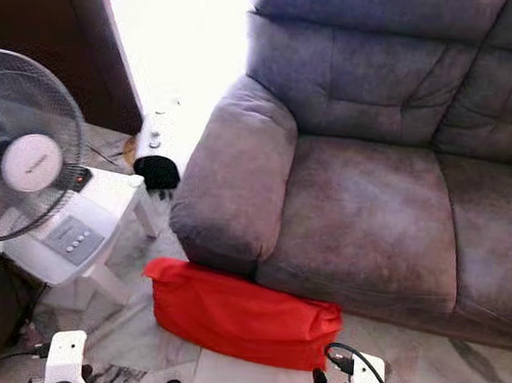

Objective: Move the pillow to the sofa from floor

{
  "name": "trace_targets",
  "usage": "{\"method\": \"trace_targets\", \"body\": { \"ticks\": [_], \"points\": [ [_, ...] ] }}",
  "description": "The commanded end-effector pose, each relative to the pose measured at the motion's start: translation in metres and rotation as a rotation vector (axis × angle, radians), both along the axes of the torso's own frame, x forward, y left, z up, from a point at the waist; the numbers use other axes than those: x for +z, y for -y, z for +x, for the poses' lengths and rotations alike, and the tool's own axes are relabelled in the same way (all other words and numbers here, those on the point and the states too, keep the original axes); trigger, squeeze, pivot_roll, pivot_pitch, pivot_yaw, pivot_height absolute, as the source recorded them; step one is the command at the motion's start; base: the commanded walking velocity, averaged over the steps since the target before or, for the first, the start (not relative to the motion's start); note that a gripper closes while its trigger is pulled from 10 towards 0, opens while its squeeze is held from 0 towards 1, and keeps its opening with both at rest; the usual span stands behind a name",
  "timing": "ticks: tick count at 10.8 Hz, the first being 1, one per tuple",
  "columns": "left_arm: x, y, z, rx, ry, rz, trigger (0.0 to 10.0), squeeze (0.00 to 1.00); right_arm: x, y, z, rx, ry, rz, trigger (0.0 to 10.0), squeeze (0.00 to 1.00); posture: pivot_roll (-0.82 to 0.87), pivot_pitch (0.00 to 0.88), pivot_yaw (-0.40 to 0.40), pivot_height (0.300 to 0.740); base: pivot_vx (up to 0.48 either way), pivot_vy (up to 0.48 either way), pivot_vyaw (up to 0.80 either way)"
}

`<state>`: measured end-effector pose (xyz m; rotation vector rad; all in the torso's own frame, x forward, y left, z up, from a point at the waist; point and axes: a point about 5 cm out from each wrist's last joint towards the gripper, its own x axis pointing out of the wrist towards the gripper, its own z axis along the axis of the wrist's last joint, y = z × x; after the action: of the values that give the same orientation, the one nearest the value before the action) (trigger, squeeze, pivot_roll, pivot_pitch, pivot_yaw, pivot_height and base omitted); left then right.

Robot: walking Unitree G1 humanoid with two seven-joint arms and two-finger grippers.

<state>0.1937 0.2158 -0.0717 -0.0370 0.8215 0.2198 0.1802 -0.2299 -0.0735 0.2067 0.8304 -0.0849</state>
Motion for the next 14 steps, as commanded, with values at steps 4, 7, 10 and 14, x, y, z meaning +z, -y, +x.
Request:
{"method": "trace_targets", "body": {
  "ticks": [4,7,10,14],
  "points": [
    [-0.0057,0.0030,-0.0092,-0.018,-0.038,-0.012,10.0,0.00,-0.0035,0.0034,-0.0084,-0.030,-0.026,0.003,10.0,0.00,0.06,0.175,0.007,0.740,0.000,0.000,0.00],
    [-0.0069,0.0019,-0.0115,-0.017,-0.049,-0.009,10.0,0.00,-0.0029,0.0035,-0.0078,-0.035,-0.013,0.004,10.0,0.00,0.06,0.174,0.005,0.740,0.000,0.000,0.00],
    [-0.0072,0.0009,-0.0125,-0.017,-0.055,-0.004,10.0,0.00,-0.0033,0.0035,-0.0082,-0.042,-0.017,0.000,10.0,0.00,0.06,0.174,0.007,0.740,0.000,0.000,-0.16],
    [-0.0057,0.0013,-0.0094,-0.018,-0.044,-0.001,10.0,0.00,-0.0029,0.0037,-0.0080,-0.045,-0.010,-0.004,10.0,0.00,0.06,0.169,0.007,0.740,0.000,0.000,0.00]
  ]
}}
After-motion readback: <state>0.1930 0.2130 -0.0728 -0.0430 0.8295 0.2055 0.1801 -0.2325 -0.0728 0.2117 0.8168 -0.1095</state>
